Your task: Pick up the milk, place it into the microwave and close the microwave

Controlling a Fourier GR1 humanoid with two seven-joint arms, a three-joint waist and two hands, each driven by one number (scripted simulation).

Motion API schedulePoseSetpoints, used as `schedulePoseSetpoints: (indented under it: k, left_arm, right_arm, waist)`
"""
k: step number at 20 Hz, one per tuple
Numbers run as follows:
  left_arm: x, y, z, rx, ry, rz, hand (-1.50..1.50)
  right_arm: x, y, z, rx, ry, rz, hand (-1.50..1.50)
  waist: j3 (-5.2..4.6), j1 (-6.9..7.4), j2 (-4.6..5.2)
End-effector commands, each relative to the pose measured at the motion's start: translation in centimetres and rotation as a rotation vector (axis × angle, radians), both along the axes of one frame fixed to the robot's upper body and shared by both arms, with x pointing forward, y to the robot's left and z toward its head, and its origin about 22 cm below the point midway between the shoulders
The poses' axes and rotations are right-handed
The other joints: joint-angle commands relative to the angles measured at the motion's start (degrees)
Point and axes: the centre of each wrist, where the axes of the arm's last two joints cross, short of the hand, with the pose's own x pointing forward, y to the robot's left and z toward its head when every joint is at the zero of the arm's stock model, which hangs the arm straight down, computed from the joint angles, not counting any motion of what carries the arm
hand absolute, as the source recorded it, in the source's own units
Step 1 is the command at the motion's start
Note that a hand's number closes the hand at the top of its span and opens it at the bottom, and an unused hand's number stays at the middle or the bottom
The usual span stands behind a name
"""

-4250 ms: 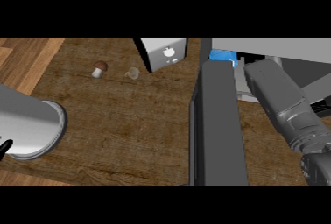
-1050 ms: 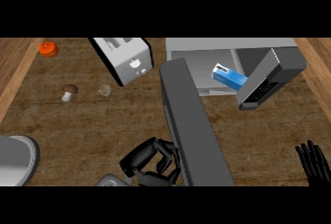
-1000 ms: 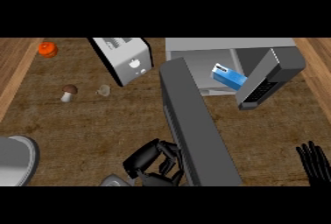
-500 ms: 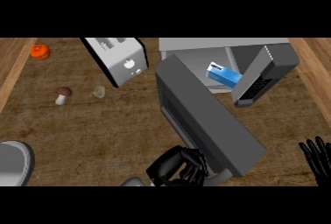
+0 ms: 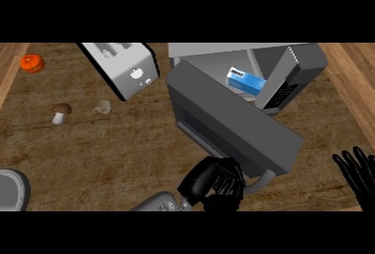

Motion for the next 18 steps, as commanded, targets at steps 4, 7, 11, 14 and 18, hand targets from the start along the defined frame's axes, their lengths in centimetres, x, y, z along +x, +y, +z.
schedulePoseSetpoints:
  k: [4, 7, 11, 14, 18]
  left_arm:
    - [2.0, -2.2, 3.1, -0.1, -0.063, 0.094, 1.5]
    - [3.0, -2.2, 3.5, -0.132, -0.055, 0.177, 1.5]
    - [5.2, -2.6, 4.9, -0.116, -0.103, 0.226, 1.5]
    - [6.3, -3.0, 6.1, -0.135, -0.129, 0.272, 1.5]
    - [8.2, -2.8, 6.8, -0.148, -0.121, 0.319, 1.5]
  right_arm:
    - [1.0, 1.6, 2.4, 0.003, -0.048, 0.107, -1.5]
    - [0.5, 1.6, 3.4, 0.012, -0.044, 0.121, -1.5]
    - [0.9, 1.6, 4.5, -0.004, -0.058, 0.116, -1.5]
    - [0.7, 1.9, 4.8, 0.008, -0.041, 0.14, -1.5]
    - [0.6, 1.7, 5.5, 0.013, -0.039, 0.134, -1.5]
  waist:
    - [-0.16, -2.22, 0.63]
    - [-0.21, -3.13, 0.77]
    - [-0.1, -3.76, 1.06]
    - [-0.08, -4.94, 1.3]
    - [-0.07, -5.72, 1.79]
